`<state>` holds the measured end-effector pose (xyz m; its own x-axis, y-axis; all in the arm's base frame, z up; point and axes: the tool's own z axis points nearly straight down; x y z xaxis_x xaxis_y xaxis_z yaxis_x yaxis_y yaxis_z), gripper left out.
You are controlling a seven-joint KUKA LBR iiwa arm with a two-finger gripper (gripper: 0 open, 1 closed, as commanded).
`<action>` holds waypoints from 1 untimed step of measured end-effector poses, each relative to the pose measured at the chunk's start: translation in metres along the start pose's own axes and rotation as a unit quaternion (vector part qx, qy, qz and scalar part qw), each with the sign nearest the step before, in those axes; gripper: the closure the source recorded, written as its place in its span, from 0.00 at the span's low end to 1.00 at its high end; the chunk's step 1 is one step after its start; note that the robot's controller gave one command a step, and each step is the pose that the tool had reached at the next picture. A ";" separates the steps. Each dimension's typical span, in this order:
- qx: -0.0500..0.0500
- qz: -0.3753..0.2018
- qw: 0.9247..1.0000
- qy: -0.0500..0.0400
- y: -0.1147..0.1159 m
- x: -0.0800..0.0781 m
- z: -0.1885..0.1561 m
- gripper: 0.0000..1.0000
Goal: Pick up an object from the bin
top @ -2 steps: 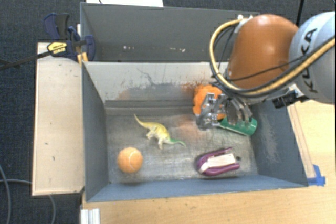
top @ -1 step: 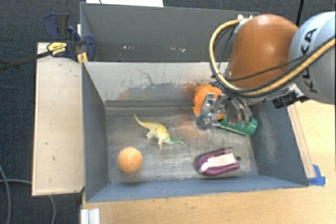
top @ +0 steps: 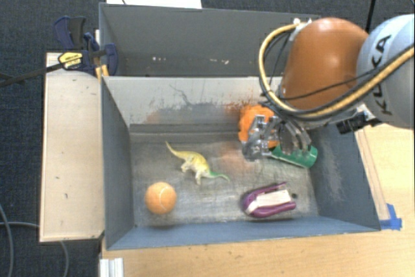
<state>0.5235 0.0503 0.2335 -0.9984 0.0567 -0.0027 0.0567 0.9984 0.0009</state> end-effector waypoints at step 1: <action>0.000 -0.043 0.999 -0.001 0.013 0.003 -0.003 1.00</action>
Offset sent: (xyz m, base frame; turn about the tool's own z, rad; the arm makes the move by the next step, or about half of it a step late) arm -0.0110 0.0525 -0.0368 0.0596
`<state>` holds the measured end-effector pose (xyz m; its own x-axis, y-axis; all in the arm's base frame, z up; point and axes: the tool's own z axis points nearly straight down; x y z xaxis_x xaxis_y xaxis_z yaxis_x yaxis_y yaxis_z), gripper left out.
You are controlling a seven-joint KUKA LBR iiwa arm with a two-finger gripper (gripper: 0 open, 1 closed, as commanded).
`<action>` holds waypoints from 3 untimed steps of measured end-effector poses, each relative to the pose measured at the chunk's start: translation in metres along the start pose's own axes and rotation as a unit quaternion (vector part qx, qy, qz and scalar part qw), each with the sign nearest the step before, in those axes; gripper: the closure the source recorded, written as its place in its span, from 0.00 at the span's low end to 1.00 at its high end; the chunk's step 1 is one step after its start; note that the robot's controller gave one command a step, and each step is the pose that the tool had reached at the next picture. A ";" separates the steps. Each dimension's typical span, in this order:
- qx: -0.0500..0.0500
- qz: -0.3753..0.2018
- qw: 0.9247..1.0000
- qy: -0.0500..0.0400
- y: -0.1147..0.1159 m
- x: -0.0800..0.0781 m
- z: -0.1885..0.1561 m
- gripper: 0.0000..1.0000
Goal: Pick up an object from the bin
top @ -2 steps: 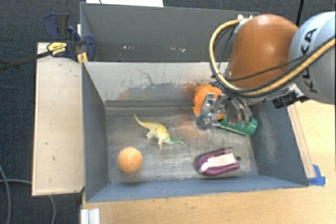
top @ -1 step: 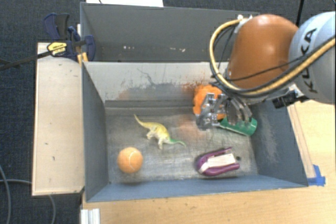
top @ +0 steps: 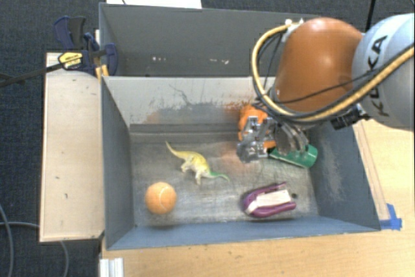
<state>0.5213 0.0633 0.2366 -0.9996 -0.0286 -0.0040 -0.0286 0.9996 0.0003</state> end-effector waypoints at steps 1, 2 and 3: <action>0.000 -0.112 0.994 0.000 0.014 0.002 0.014 1.00; 0.000 -0.119 0.993 0.003 0.015 -0.037 0.145 0.00; 0.000 -0.118 0.993 0.000 0.016 -0.038 0.140 1.00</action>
Offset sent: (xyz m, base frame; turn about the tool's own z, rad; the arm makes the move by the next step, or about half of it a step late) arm 0.0371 0.0167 -0.1408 -0.2394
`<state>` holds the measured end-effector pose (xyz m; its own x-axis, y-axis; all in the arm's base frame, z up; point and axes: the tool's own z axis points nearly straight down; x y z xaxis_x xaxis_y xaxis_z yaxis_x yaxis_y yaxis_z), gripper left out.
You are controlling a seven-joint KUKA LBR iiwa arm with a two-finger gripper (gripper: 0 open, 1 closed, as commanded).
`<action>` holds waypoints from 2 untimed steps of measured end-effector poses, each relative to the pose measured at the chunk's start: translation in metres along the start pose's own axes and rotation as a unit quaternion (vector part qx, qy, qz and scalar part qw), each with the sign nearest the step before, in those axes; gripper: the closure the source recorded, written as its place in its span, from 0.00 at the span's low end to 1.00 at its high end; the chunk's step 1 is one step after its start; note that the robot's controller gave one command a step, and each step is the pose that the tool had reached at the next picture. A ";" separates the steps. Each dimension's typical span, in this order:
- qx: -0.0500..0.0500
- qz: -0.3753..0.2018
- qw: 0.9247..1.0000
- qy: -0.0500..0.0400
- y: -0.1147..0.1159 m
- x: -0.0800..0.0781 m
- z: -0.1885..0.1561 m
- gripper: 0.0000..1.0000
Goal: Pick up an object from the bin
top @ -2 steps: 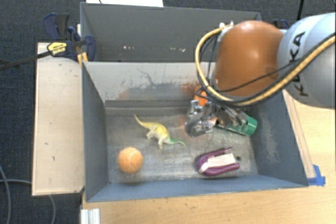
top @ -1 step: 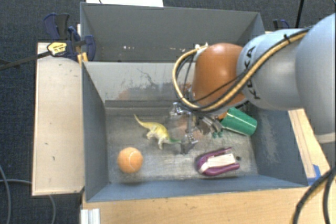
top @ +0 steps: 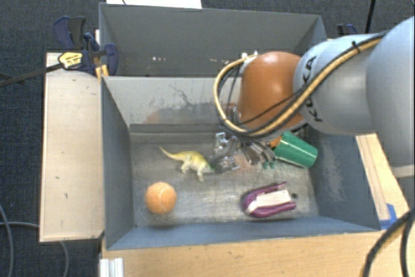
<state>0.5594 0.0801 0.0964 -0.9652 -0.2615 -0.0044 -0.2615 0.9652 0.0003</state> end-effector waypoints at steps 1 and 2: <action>0.000 0.000 1.000 0.000 0.000 0.000 0.000 1.00; 0.000 -0.001 1.000 0.005 0.004 0.012 -0.054 1.00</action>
Offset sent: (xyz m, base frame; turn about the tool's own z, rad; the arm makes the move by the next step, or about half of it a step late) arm -0.0309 0.0032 0.1530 -0.0090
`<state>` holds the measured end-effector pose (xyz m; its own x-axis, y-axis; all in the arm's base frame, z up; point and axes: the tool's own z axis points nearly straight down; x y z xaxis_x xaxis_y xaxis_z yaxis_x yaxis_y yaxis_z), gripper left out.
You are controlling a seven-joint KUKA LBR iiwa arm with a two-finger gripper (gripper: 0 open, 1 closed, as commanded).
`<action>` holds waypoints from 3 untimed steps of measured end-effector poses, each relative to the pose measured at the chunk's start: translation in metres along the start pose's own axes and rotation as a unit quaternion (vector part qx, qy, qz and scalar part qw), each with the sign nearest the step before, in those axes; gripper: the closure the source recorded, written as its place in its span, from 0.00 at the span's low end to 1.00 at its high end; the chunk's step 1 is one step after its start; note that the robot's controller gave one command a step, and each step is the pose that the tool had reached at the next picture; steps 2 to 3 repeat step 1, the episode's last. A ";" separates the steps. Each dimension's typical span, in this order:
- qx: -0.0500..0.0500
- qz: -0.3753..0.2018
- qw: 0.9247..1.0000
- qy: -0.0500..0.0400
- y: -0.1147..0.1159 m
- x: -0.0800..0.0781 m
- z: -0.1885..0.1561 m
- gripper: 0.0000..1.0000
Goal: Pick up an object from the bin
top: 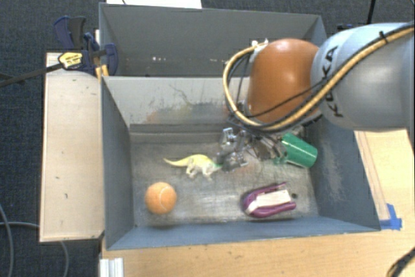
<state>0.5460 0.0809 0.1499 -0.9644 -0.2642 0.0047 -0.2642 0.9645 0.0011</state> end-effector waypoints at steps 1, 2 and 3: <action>0.000 0.006 1.000 -0.003 -0.013 -0.015 -0.070 1.00; 0.000 0.006 1.000 -0.003 -0.013 -0.015 -0.070 1.00; 0.000 0.006 1.000 -0.003 -0.013 -0.015 -0.070 1.00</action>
Offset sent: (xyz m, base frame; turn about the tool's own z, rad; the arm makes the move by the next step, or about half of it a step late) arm 0.0381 0.0131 0.1142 -0.0138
